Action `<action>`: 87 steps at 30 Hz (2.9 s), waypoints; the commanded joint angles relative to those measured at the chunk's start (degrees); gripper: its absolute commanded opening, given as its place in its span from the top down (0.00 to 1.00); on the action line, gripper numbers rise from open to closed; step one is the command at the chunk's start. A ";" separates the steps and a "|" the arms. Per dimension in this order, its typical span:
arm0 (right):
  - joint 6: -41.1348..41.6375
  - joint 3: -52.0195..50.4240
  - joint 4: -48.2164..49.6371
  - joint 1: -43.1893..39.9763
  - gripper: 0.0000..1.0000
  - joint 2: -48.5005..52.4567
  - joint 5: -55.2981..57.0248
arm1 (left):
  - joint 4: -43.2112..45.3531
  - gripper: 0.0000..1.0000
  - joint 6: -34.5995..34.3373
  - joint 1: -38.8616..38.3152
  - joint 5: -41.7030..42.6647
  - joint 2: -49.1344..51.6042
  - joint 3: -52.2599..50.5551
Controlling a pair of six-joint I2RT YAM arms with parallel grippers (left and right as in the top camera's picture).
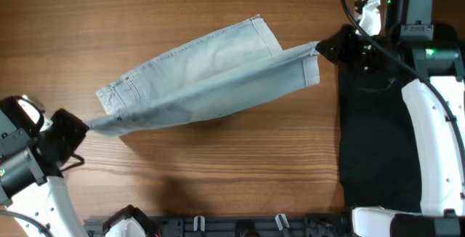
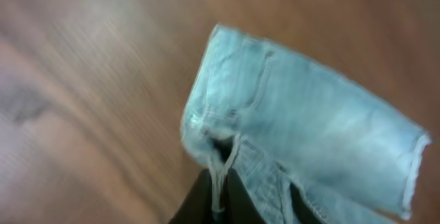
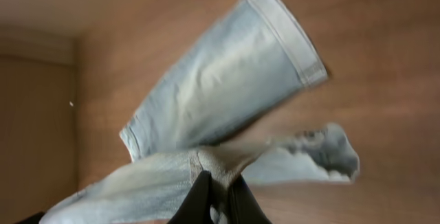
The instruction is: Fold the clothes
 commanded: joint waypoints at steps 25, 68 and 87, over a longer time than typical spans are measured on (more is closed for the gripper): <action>-6.43 1.57 19.19 5.97 0.10 30.88 0.74 | 22.64 0.27 1.49 -10.14 -9.25 28.92 1.14; 8.94 1.31 47.84 6.14 0.86 32.98 -12.72 | 25.00 0.74 -0.22 -12.98 -6.97 28.13 -12.35; -13.25 -10.99 6.97 10.82 0.87 26.99 11.19 | 32.85 0.80 11.30 -25.29 2.86 33.66 -12.48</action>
